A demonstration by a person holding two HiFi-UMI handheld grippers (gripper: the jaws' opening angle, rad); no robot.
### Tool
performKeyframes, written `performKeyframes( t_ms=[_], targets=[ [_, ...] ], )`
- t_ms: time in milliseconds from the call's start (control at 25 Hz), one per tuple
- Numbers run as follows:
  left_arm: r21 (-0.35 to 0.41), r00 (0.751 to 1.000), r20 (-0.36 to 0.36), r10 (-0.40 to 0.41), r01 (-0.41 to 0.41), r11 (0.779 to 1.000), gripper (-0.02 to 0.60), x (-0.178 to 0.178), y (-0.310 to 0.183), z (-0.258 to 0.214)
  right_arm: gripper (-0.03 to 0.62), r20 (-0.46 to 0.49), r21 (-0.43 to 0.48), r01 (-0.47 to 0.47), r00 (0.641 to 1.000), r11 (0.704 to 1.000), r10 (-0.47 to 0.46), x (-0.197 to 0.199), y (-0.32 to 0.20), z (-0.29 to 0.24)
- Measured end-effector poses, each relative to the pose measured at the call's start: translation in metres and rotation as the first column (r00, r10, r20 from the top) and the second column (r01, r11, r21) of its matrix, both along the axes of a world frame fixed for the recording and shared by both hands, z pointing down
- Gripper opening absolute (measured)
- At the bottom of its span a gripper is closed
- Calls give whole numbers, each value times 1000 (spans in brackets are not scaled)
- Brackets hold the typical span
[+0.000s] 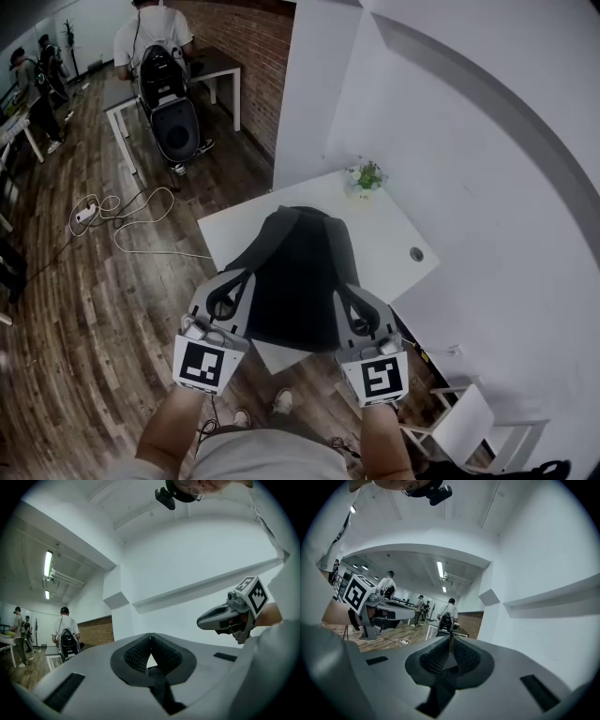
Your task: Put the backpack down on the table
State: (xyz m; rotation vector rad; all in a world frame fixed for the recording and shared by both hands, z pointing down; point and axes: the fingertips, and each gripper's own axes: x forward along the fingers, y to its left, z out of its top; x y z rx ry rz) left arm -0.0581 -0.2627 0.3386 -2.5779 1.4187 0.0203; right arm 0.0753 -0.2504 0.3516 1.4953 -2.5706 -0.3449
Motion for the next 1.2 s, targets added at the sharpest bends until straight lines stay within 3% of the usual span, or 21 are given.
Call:
performKeyframes(
  t_ms=[160,320,1200],
  targets=[
    [7,1000,-29,1,-1,1000,17,-13,19,-15,54,19,-18,-16,1000,1000,16,-3,20,-5],
    [5,999,-43,6,-6,1000,17,-22,32,-21,54,31,37,-14,999,999,13,-11,30,-18],
    [7,998,-47,45,-45,999,17,-16,44,-25,49,-5,36,-24,1000,999,24,-14,49,-24]
  ],
)
